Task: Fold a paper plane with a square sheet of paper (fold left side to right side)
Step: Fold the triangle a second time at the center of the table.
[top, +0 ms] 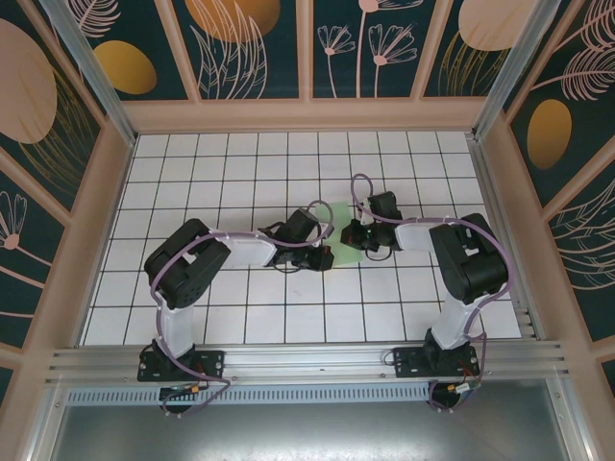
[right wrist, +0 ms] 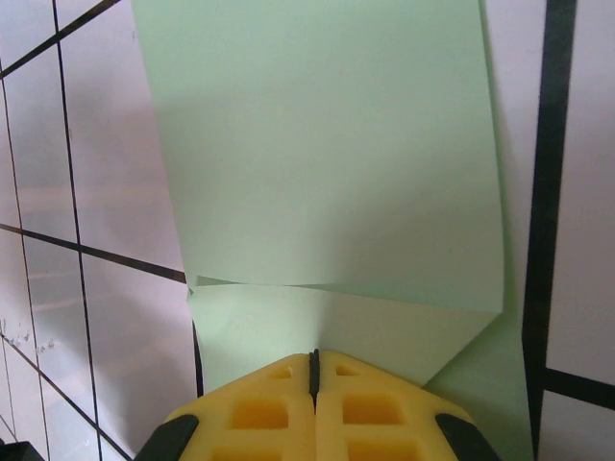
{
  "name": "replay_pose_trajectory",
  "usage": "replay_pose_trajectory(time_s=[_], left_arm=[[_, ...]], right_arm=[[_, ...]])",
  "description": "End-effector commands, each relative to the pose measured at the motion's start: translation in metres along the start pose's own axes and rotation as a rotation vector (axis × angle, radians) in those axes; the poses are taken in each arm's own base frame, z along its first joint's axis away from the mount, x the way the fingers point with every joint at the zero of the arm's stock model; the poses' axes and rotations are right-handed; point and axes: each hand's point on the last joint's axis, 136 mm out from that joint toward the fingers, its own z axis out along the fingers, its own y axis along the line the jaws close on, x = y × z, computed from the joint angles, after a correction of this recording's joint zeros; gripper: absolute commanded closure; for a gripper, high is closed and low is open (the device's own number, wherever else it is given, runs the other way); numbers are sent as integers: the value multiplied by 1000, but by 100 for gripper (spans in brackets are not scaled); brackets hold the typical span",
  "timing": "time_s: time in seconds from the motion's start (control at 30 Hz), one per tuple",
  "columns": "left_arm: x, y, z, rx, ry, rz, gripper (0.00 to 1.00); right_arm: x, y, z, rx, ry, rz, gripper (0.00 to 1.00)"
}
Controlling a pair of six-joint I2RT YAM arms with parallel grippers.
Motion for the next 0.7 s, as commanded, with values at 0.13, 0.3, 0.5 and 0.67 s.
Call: replay_pose_trajectory(time_s=[0.13, 0.3, 0.5, 0.67], left_arm=[[42, 22, -12, -84, 115, -29, 99], [19, 3, -34, 9, 30, -38, 100], [-18, 3, -66, 59, -99, -64, 92], [-43, 13, -70, 87, -172, -123, 69]], right_arm=[[17, -27, 8, 107, 57, 20, 100], [12, -11, 6, 35, 34, 12, 100], [-11, 24, -15, -87, -78, -33, 93], [-22, 33, -43, -74, -175, -73, 72]])
